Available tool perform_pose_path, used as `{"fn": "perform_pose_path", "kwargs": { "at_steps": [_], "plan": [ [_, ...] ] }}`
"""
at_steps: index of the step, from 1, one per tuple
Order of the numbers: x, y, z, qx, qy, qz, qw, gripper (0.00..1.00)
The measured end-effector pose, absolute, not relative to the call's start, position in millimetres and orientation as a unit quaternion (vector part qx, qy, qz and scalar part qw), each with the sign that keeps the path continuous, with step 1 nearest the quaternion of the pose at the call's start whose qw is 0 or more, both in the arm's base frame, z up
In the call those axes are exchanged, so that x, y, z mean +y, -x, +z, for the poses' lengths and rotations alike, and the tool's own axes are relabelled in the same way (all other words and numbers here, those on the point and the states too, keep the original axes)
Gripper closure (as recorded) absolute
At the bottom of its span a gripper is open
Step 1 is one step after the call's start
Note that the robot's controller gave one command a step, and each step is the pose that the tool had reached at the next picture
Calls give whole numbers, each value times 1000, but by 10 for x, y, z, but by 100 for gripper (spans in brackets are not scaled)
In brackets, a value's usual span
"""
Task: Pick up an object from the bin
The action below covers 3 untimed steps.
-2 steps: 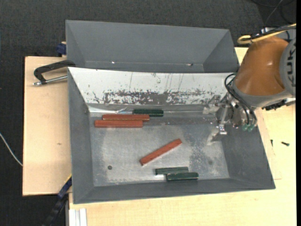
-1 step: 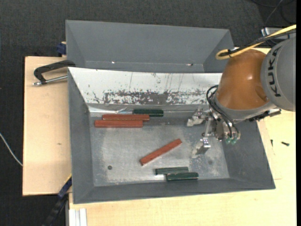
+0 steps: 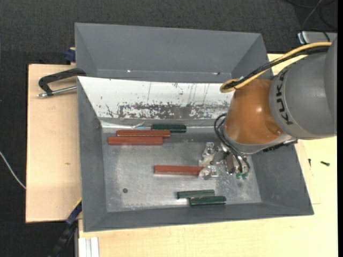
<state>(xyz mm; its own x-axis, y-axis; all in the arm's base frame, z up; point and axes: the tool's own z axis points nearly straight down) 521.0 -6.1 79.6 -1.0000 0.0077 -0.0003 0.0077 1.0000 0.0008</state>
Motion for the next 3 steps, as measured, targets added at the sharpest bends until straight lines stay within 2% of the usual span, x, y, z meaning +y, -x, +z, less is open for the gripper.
{"fn": "perform_pose_path", "kwargs": {
  "at_steps": [1,2,3],
  "plan": [
    [-61,-5210,796,1000,-4,0,0,100],
    [-55,-5215,1162,1000,31,0,-1,100],
    [95,-5507,1670,1000,14,0,2,100]
  ]
}}
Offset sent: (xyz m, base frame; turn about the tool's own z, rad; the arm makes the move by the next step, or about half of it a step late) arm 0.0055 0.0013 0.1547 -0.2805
